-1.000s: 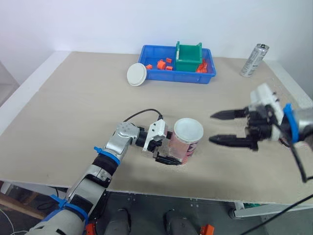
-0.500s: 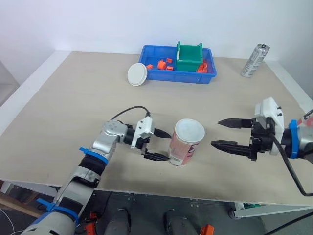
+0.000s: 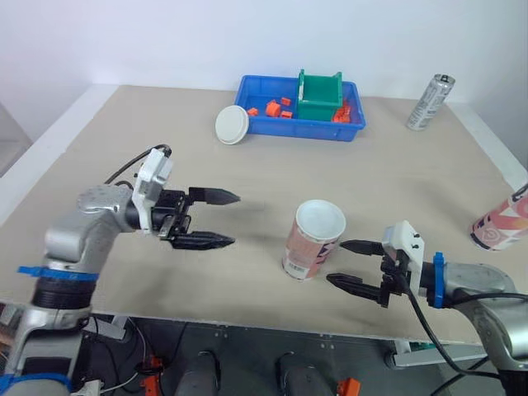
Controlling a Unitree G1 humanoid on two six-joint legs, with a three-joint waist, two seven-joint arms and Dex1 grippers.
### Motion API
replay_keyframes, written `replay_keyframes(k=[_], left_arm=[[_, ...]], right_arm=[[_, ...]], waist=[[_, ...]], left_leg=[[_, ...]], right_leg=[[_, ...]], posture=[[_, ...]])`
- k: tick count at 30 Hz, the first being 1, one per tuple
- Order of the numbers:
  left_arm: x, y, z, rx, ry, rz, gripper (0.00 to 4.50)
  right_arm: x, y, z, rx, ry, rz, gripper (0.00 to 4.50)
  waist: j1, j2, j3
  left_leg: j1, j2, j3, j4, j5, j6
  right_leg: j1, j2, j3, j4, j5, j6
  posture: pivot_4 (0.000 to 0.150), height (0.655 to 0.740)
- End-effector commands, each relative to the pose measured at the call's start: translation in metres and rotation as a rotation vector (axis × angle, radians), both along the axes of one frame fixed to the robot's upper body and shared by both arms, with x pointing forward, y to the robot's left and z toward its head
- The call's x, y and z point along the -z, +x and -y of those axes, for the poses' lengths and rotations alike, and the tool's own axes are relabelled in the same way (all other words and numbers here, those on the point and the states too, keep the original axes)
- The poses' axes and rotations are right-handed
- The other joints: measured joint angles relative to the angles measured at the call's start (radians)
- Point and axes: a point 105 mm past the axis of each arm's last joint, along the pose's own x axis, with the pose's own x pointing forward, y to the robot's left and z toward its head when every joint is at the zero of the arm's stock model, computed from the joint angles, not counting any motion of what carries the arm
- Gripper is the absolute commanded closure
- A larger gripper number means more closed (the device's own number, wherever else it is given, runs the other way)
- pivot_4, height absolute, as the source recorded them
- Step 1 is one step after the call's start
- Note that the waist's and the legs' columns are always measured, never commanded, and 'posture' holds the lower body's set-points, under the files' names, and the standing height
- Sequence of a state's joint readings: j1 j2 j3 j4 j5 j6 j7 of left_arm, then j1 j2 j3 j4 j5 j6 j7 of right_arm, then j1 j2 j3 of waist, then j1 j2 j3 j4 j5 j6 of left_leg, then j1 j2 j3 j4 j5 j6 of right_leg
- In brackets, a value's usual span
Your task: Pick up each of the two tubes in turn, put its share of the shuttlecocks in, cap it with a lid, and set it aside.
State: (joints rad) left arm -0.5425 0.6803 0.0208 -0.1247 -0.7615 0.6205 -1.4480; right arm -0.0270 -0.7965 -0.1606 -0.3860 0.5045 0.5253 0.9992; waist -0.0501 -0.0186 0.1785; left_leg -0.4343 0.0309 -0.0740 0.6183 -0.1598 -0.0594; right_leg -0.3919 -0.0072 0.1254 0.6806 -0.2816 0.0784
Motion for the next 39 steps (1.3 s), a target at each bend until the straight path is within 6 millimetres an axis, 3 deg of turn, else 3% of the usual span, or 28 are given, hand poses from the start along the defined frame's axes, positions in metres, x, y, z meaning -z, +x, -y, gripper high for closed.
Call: replay_keyframes(k=[1,6,14,23,33,36,39], left_arm=[[-0.008,-0.013,-0.006,0.006,0.026,0.005,0.03],[0.001,-0.021,-0.014,-0.018,0.094,0.044,0.03],[0.012,-0.018,-0.017,-0.061,0.110,0.084,0.03],[0.012,-0.015,-0.015,-0.084,0.077,0.062,0.03],[0.013,-0.011,-0.011,-0.077,0.068,0.061,0.03],[0.013,-0.010,-0.010,-0.073,0.067,0.061,0.00],[0.014,-0.010,-0.009,-0.070,0.068,0.062,0.00]], right_arm=[[-0.006,0.006,-0.006,-0.009,0.017,0.062,0.00],[0.002,0.010,-0.022,-0.049,0.051,0.052,0.00],[0.019,0.024,-0.035,-0.087,0.040,0.055,0.00],[0.015,0.041,-0.049,-0.084,0.095,0.123,0.00],[0.008,0.043,-0.060,-0.109,0.128,0.163,0.00],[0.006,0.043,-0.061,-0.113,0.133,0.167,1.00],[0.004,0.042,-0.059,-0.113,0.135,0.170,1.15]], waist=[[0.000,-0.002,0.001],[0.000,-0.005,0.003],[0.002,-0.006,0.003],[0.002,-0.006,0.003],[0.001,-0.006,0.003],[0.002,-0.006,0.003],[0.002,-0.006,0.003]], left_leg=[[0.000,0.000,0.000,0.000,0.000,0.000],[0.002,0.002,0.002,0.000,0.001,-0.001],[0.002,0.002,0.002,0.000,0.001,-0.001],[0.002,0.002,0.002,-0.001,0.001,-0.001],[0.002,0.002,0.002,-0.001,0.000,-0.001],[0.002,0.002,0.002,-0.001,0.000,-0.001],[0.002,0.002,0.002,-0.001,0.000,-0.001]], right_leg=[[0.000,0.000,0.000,0.000,0.000,-0.001],[0.001,0.000,0.000,0.000,-0.002,-0.006],[0.000,0.000,0.000,0.000,-0.002,-0.007],[0.000,0.000,0.000,0.000,0.000,-0.003],[0.000,0.000,0.000,0.000,0.000,-0.003],[0.000,0.000,0.000,0.000,0.000,-0.003],[0.000,0.000,0.000,0.000,0.000,-0.003]], posture=[[0.150,0.7367],[0.150,0.7367],[0.150,0.7367],[0.150,0.7367],[0.150,0.7367],[0.150,0.7367],[0.150,0.7367]])
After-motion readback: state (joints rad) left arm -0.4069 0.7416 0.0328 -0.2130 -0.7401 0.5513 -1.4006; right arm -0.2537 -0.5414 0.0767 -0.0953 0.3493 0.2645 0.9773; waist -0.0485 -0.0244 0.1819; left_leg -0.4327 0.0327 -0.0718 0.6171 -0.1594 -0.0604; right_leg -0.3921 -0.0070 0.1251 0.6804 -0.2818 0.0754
